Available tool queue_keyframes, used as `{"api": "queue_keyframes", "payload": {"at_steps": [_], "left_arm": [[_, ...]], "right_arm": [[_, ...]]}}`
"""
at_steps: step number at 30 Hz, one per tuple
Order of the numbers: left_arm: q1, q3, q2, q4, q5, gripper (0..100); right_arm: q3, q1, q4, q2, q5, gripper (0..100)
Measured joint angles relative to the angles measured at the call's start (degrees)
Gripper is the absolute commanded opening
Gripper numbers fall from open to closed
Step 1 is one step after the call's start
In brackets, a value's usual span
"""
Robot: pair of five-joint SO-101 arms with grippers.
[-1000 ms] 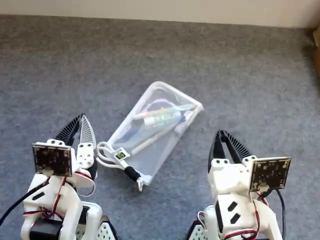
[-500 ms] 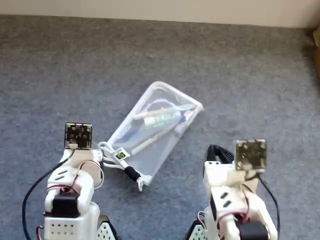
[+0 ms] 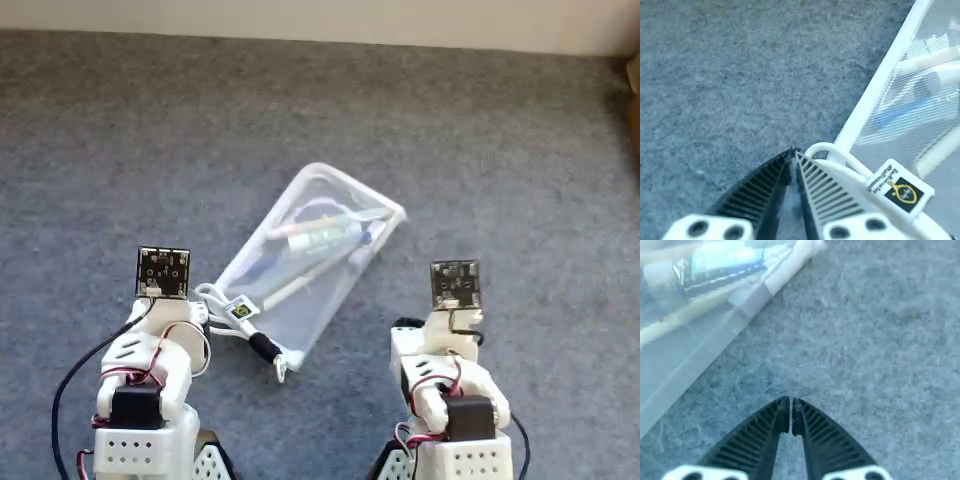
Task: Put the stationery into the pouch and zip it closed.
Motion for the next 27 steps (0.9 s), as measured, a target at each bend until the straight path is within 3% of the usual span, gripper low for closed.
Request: {"api": "queue_keyframes", "payload": {"at_steps": [7, 13, 19, 27], "left_arm": [[0.0, 0.0, 0.0, 5.45, 0.0, 1], [0.0, 0.0, 0.0, 7.82, 0.0, 1], [0.0, 0.0, 0.0, 16.88, 0.0, 1], [0.0, 0.0, 0.0, 17.41, 0.0, 1]], "right_arm": [[1.49, 0.0, -4.13, 0.44, -0.09, 1.4], [1.49, 0.0, 2.02, 0.44, -0.09, 1.4], [1.49, 0.0, 2.99, 0.44, -0.09, 1.4], [1.49, 0.0, 2.99, 0.44, -0.09, 1.4]]}}
